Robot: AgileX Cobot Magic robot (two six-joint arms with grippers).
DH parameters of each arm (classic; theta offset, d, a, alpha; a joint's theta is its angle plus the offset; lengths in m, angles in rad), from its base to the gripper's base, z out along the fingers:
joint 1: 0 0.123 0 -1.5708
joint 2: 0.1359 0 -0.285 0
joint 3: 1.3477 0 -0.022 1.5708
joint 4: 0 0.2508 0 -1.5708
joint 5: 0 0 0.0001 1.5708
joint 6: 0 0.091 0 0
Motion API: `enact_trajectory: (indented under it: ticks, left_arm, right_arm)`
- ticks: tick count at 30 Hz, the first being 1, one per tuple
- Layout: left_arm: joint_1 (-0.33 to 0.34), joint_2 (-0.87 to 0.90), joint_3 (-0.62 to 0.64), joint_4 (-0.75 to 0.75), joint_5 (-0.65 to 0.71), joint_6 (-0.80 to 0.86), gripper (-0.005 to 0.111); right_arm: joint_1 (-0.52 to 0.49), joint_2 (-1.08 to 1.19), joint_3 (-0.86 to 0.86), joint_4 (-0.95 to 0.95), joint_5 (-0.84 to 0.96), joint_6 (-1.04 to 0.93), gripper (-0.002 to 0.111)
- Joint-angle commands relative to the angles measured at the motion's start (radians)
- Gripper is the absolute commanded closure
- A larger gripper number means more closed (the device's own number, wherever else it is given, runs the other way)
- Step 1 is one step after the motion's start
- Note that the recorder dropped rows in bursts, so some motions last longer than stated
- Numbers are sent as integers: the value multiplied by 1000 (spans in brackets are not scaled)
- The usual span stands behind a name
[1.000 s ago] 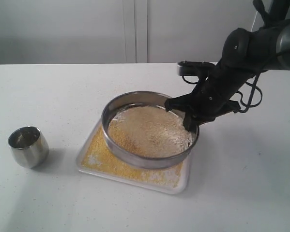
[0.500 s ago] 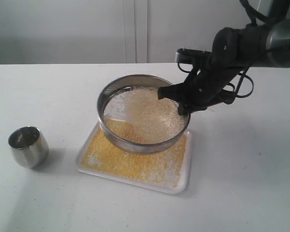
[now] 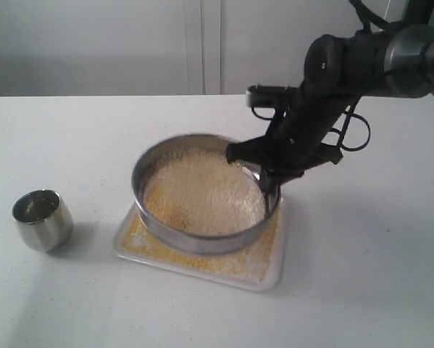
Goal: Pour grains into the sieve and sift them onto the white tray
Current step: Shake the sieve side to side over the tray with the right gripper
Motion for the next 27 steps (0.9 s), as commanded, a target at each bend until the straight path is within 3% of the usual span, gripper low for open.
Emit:
enact_trajectory:
  ticks: [1, 3, 5, 7, 9, 11, 13, 16, 18, 21, 23, 25, 27]
  left_arm:
    - [2, -9, 7, 2, -5, -5, 107]
    - [2, -9, 7, 2, -5, -5, 107]
    - [2, -9, 7, 2, -5, -5, 107]
    - [2, -9, 7, 2, -5, -5, 107]
    - [2, -9, 7, 2, -5, -5, 107]
    - [2, -9, 7, 2, -5, -5, 107]
    - [2, -9, 7, 2, -5, -5, 107]
    - [2, -9, 7, 2, -5, -5, 107]
    - [2, -9, 7, 2, -5, -5, 107]
    - [2, -9, 7, 2, -5, -5, 107]
    - [2, -9, 7, 2, -5, -5, 107]
    - [2, -9, 7, 2, -5, -5, 107]
    - [2, -9, 7, 2, -5, -5, 107]
  right_arm:
    - [-39, -4, 21, -168, -4, 202, 108]
    - [-43, 6, 23, -97, -134, 267, 108]
    - [-26, 23, 12, 87, -173, 143, 108]
    - [-10, 27, 2, 169, -95, -69, 108]
    - [-8, 23, 6, 113, 18, -123, 108]
    - [-20, 18, 16, -26, 70, -46, 108]
    - [-36, 18, 25, -159, 15, 167, 108]
    - [-37, 22, 26, -80, -155, 286, 108]
    - [-13, 23, 9, 121, -153, 81, 108]
    - [1, 18, -7, 142, 41, -159, 108]
    - [-4, 14, 1, 26, 81, -100, 108]
    - [-18, 13, 11, -122, 22, 118, 108]
    - [-26, 15, 11, -148, -105, 292, 108]
